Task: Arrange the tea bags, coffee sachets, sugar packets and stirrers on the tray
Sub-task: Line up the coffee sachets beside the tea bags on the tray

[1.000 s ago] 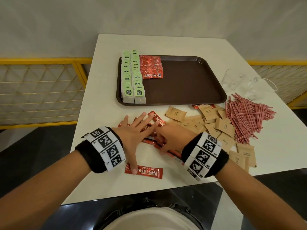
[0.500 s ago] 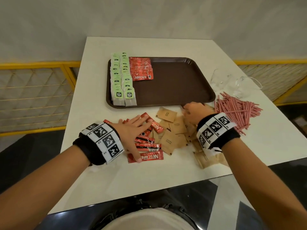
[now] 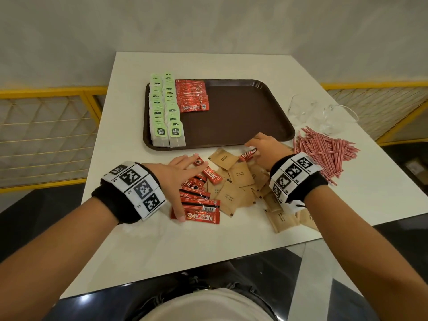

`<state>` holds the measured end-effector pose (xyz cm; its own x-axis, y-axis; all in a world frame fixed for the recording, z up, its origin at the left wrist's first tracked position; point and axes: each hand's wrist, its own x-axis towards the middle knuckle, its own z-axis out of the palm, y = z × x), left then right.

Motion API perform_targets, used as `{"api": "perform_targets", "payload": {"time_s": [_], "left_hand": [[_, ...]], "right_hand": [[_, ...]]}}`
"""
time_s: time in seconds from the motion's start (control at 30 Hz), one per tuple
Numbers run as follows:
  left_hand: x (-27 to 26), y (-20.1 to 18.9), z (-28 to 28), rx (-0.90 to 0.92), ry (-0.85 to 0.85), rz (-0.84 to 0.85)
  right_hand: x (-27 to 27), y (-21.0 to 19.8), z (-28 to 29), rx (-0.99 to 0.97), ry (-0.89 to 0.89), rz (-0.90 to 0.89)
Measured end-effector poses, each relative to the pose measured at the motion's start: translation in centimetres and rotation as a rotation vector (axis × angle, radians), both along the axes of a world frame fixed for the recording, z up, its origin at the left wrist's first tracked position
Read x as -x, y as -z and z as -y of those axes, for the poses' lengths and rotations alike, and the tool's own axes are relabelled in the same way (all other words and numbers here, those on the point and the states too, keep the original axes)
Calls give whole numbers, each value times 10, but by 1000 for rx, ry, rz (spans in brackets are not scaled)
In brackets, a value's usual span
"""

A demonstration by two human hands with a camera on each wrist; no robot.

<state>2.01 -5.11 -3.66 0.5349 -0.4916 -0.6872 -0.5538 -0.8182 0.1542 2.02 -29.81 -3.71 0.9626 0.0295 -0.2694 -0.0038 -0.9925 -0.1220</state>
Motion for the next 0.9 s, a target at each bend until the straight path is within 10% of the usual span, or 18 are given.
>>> {"api": "perform_targets", "payload": {"time_s": [0.43,0.63,0.9], "left_hand": [[-1,4,-26,-32,-102,36],[1,4,-24,124,-187,38],[15,4,-26,31,-128,79]], "right_hand": [[-5,1,-9,230,-151,68],[0,-24,-25,-15,-135,254],[-3,-1,-108,-89,-245,-106]]}}
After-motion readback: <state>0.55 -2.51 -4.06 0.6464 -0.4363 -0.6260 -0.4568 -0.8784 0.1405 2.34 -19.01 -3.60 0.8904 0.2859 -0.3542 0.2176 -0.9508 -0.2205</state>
